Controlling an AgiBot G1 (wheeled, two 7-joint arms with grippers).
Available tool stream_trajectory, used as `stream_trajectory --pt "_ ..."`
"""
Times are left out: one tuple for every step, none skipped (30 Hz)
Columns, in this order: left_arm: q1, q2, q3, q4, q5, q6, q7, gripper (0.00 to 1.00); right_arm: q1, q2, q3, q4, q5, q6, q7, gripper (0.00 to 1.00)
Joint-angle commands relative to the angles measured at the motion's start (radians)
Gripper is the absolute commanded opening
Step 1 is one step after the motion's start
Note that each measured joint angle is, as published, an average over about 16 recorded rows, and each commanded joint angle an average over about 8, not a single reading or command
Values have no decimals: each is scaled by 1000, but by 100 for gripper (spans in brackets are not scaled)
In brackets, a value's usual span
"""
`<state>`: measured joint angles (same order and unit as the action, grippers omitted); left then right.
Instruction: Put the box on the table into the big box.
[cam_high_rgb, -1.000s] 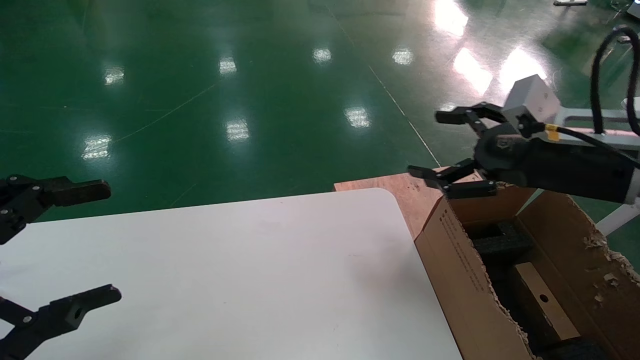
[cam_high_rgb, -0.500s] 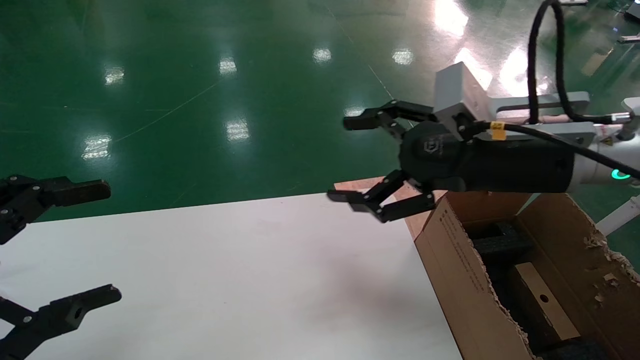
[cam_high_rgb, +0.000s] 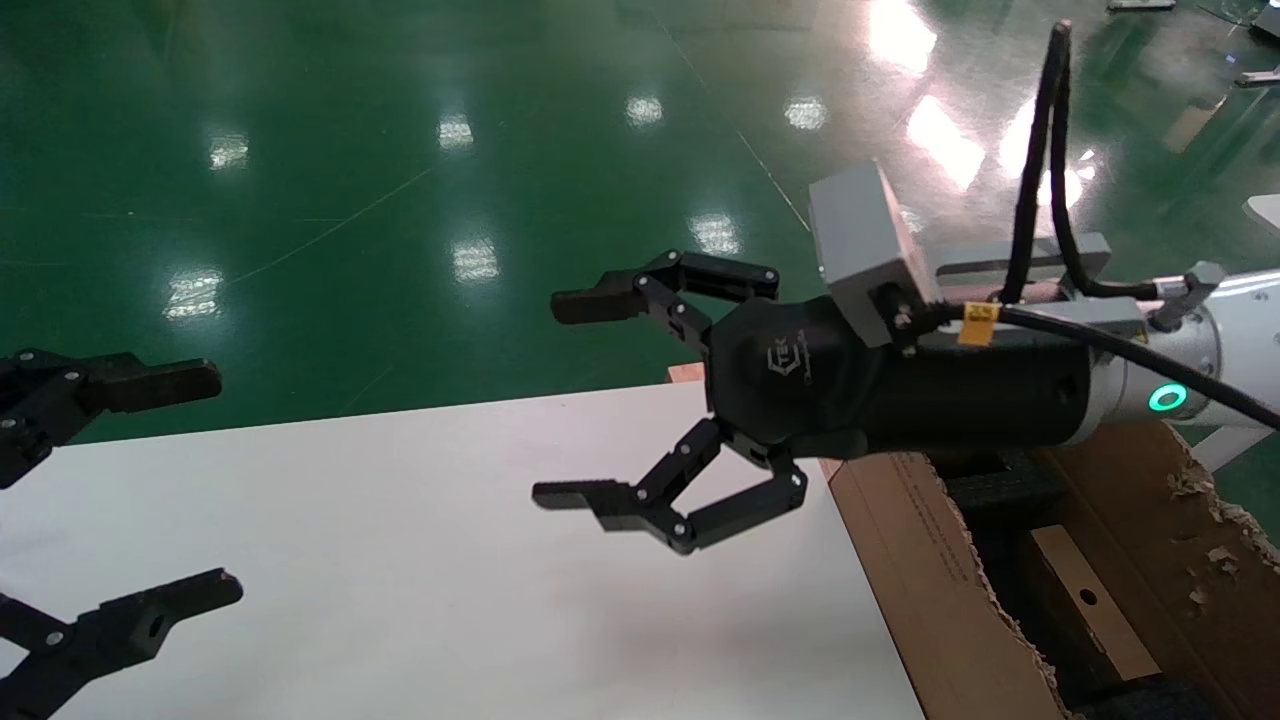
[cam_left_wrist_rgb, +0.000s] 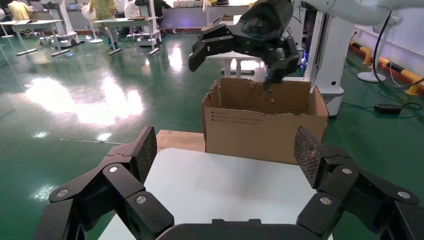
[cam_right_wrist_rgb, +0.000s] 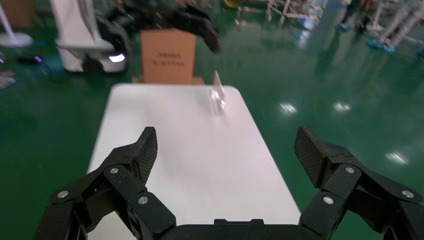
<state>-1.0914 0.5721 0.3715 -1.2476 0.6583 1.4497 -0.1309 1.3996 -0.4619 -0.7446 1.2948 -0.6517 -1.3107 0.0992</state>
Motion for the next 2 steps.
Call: stream_trajectory --pt "0 0 0 0 0 0 0 100 -101 -46 144 -3 -24 -57 27 100" --pt "0 0 0 0 0 0 0 100 -116 -53 165 -4 -28 -66 31 100"
